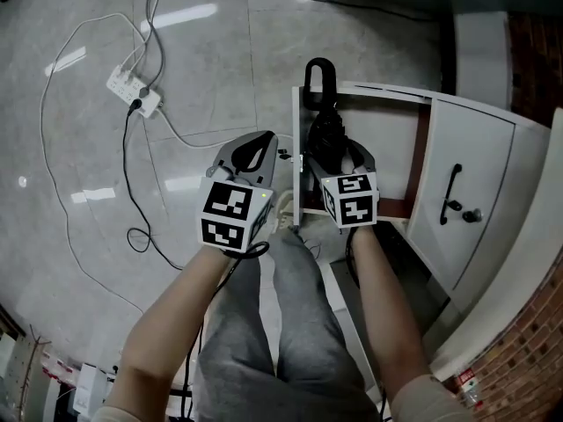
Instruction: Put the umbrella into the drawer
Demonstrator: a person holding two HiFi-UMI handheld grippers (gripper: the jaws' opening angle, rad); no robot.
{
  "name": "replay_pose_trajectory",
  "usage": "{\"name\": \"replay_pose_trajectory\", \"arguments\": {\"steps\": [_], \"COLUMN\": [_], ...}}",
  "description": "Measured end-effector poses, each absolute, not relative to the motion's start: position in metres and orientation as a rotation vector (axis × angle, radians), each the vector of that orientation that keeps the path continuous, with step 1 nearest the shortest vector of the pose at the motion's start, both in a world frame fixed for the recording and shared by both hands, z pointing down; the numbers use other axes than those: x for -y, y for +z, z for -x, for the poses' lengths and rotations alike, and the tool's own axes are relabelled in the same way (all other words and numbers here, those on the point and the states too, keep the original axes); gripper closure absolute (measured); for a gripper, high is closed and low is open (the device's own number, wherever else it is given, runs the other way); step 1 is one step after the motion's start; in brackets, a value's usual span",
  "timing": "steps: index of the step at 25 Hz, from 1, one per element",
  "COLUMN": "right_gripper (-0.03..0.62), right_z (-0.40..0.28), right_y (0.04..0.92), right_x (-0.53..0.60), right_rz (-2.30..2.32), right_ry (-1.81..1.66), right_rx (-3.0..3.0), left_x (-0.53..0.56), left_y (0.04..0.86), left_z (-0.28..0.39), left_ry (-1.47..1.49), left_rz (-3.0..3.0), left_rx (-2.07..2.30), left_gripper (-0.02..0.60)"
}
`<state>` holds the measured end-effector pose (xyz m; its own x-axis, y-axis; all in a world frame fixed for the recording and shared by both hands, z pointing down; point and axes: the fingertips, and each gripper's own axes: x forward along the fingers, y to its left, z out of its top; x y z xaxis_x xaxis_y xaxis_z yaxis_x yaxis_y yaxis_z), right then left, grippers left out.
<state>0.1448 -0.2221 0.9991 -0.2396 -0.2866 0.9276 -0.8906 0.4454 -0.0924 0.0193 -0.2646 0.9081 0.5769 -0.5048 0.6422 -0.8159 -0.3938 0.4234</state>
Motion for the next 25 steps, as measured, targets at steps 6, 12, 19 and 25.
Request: {"name": "replay_pose_trajectory", "arguments": {"steps": [6, 12, 19, 25], "right_gripper": [0.247, 0.251, 0.458, 0.562], "right_z": [-0.142, -0.137, -0.143, -0.135], "right_y": [0.943, 0.867, 0.757, 0.644], "right_x": [0.241, 0.264, 0.288, 0.3], "right_rz": [-1.079, -1.17, -1.352, -1.447], "right_ry": [0.718, 0.619, 0.582, 0.488], "right_rx": [1.766, 1.783, 1.821, 1.887], "left_x": [0.275, 0.284, 0.296, 0.296], "left_y": [0.854, 0.783, 0.697, 0.608], "left_z": [-0.006, 0.0, 0.024, 0.047], "left_ry": [0.528, 0.56, 0.51, 0.497], "left_rz": [-2.084, -2.206, -2.224, -2.26], "left_rx": [1.082, 1.093, 1.142, 1.18], "left_gripper": [0.572, 0.572, 0.572, 0.572]}}
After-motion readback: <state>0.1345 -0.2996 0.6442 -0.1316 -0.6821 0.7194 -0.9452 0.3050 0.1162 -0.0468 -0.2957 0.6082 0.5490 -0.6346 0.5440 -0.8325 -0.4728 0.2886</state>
